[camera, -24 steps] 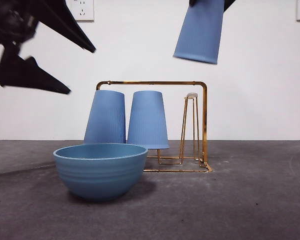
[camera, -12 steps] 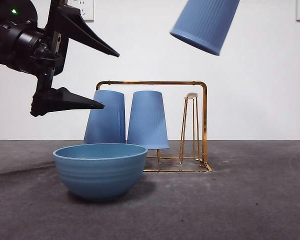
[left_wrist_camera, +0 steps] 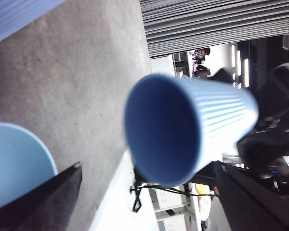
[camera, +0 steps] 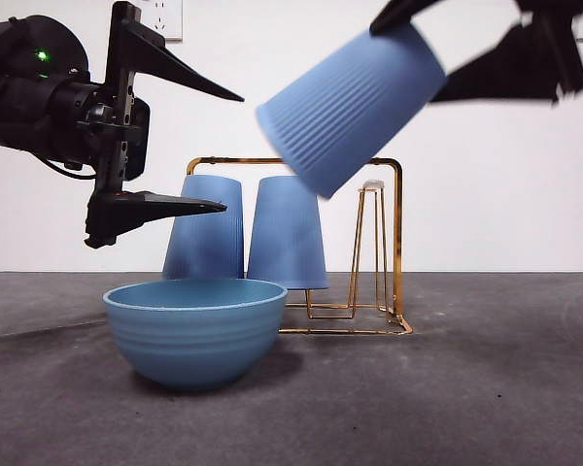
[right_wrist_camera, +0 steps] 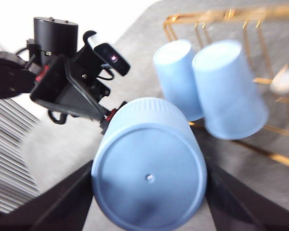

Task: Right arm lift cup from the cupboard, then place it on the right of the bowl

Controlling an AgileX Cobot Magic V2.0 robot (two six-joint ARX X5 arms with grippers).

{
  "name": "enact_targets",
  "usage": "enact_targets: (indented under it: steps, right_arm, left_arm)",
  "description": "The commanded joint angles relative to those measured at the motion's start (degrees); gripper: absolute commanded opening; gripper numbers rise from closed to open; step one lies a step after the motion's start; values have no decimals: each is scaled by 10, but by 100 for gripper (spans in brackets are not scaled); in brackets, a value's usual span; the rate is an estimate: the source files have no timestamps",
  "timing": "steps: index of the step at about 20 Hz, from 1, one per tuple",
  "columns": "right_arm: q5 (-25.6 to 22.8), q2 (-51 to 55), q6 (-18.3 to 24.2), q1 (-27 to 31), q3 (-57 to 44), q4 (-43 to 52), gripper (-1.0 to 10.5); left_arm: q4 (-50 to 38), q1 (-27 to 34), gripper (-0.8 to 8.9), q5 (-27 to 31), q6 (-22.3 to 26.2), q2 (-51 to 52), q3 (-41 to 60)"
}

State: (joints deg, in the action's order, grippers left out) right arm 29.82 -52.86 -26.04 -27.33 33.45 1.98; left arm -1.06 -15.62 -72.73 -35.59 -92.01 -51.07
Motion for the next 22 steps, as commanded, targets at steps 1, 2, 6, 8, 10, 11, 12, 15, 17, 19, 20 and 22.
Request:
enact_targets:
  steps: [1, 2, 6, 8, 10, 11, 12, 15, 17, 19, 20, 22]
  right_arm:
    - [2, -3, -70, -3, -43, 97, 274]
    - [1, -3, -80, -2, -58, 118, 274]
    - [2, -14, -109, -3, -85, 177, 262]
    - [9, -27, -117, -4, -85, 201, 255]
    - [10, -34, -122, -4, -85, 204, 255]
    - [17, -36, -123, -5, -85, 209, 255]
    - [17, -36, -128, -6, -85, 214, 255]
    - [15, -37, -130, -12, -85, 219, 255]
    - [16, -40, -137, -17, -85, 220, 255]
    - [12, -44, -139, -24, -85, 220, 255]
    - [12, -47, -139, -28, -85, 220, 255]
    - [6, -54, -141, -35, -85, 220, 255]
  left_arm:
    - [-39, -3, 437, -19, -44, -14, -10]
    - [-57, -5, 436, -23, -58, -14, -10]
    - [-128, -21, 432, -26, -126, -21, -10]
    - [-161, -36, 432, -37, -151, -25, -10]
    - [-183, -48, 432, -37, -165, -26, -10]
    - [-184, -50, 431, -36, -166, -26, -11]
    - [-184, -50, 428, -35, -166, -26, -11]
    - [-184, -50, 328, -20, -177, -26, -11]
    - [-185, -52, 292, -20, -177, -26, -11]
    - [-185, -55, 225, -20, -177, -26, -11]
    - [-185, -57, 166, -20, -176, -26, -11]
    - [-188, -61, 54, -20, -176, -26, -11]
